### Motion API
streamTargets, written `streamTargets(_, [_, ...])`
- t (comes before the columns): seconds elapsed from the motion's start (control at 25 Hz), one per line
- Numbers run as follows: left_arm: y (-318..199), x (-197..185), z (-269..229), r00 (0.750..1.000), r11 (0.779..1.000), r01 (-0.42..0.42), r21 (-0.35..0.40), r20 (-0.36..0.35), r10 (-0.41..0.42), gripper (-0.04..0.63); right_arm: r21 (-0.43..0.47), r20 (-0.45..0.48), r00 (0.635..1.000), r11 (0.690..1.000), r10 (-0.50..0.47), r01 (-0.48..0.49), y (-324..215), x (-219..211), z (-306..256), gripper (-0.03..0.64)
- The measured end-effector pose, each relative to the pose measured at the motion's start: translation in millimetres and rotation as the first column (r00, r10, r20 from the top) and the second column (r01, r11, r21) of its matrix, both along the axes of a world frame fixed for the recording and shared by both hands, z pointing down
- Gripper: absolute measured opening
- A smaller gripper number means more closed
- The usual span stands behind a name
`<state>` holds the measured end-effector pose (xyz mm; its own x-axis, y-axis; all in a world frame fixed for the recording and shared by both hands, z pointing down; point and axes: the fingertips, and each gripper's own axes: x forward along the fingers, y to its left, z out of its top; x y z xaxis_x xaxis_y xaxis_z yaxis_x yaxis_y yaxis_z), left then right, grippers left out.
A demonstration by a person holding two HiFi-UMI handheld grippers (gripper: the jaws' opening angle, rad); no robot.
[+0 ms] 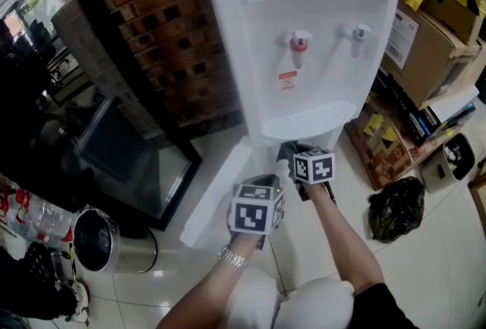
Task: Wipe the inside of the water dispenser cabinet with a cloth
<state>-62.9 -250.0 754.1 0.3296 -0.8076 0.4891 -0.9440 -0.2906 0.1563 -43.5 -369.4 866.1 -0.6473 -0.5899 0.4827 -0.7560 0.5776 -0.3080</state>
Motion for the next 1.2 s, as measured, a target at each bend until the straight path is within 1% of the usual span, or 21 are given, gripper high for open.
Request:
streamTargets(0.08, [0, 0, 3, 1.000, 1.000, -0.002, -0.006, 0.007, 0.002, 0.003, 0.052, 0.023, 1.000, 0.999, -0.002, 0.000, -3, -5, -19, 0.014])
streamTargets(0.16, [1, 1, 5, 1.000, 1.000, -0.005, -0.009, 0.014, 0.005, 0.004, 0.075, -0.002, 0.999, 0.997, -0.033, 0.033, 0, -17, -19, 0.014])
streamTargets(0.2, [1, 1, 5, 1.000, 1.000, -0.008, -0.012, 0.021, 0.008, 0.003, 0.070, -0.027, 0.998, 0.996, -0.053, 0.055, 3, -23, -11, 0.014])
streamTargets(0.32, [3, 0, 5, 0.999, 1.000, -0.015, -0.015, 0.042, 0.016, 0.003, 0.009, -0.136, 0.985, 0.994, -0.109, 0.111, 16, -34, 31, 0.014])
streamTargets(0.4, [4, -2, 4, 0.999, 1.000, -0.012, -0.011, 0.045, 0.012, 0.003, -0.038, -0.194, 0.972, 0.991, -0.131, 0.126, 26, -36, 57, 0.014])
streamTargets(0.52, [4, -6, 3, 0.999, 1.000, 0.000, -0.009, 0.041, 0.000, 0.003, -0.081, -0.219, 0.964, 0.987, -0.150, 0.135, 39, -39, 78, 0.014])
streamTargets(0.6, [3, -7, 3, 0.999, 1.000, 0.006, -0.005, 0.035, -0.005, 0.003, -0.086, -0.246, 0.959, 0.988, -0.142, 0.125, 39, -32, 82, 0.014])
streamTargets(0.64, [2, -7, 2, 0.999, 1.000, 0.007, -0.003, 0.033, -0.007, 0.003, -0.080, -0.250, 0.959, 0.990, -0.130, 0.113, 36, -27, 79, 0.014])
streamTargets(0.72, [2, -8, 4, 0.999, 1.000, 0.011, -0.007, 0.036, -0.010, 0.003, -0.065, -0.228, 0.969, 0.995, -0.091, 0.078, 26, -16, 63, 0.014])
streamTargets(0.76, [2, -8, 4, 0.999, 1.000, 0.012, -0.011, 0.036, -0.012, 0.003, -0.043, -0.217, 0.974, 0.998, -0.063, 0.055, 20, -10, 51, 0.014])
streamTargets(0.8, [2, -8, 5, 0.999, 1.000, 0.013, -0.012, 0.035, -0.013, 0.003, -0.007, -0.213, 0.977, 1.000, -0.032, 0.031, 13, -3, 36, 0.014])
streamTargets(0.88, [1, -5, 4, 0.999, 1.000, 0.013, -0.010, 0.032, -0.013, 0.003, 0.098, -0.227, 0.973, 0.995, 0.044, -0.022, -2, 13, 3, 0.014])
streamTargets(0.96, [2, -3, 3, 0.999, 1.000, 0.009, -0.005, 0.032, -0.009, 0.003, 0.197, -0.262, 0.955, 0.976, 0.139, -0.088, -17, 35, -19, 0.014])
streamTargets(1.04, [3, -1, 2, 0.999, 1.000, 0.001, -0.005, 0.036, -0.001, 0.003, 0.263, -0.277, 0.931, 0.951, 0.237, -0.164, -32, 59, -29, 0.014])
streamTargets(1.12, [3, 0, 1, 0.999, 1.000, -0.001, 0.000, 0.035, 0.001, 0.003, 0.303, -0.260, 0.917, 0.927, 0.302, -0.220, -43, 76, -38, 0.014])
streamTargets(1.2, [1, -1, 0, 1.000, 1.000, 0.006, 0.011, 0.028, -0.006, 0.003, 0.320, -0.237, 0.915, 0.916, 0.325, -0.243, -51, 83, -47, 0.014])
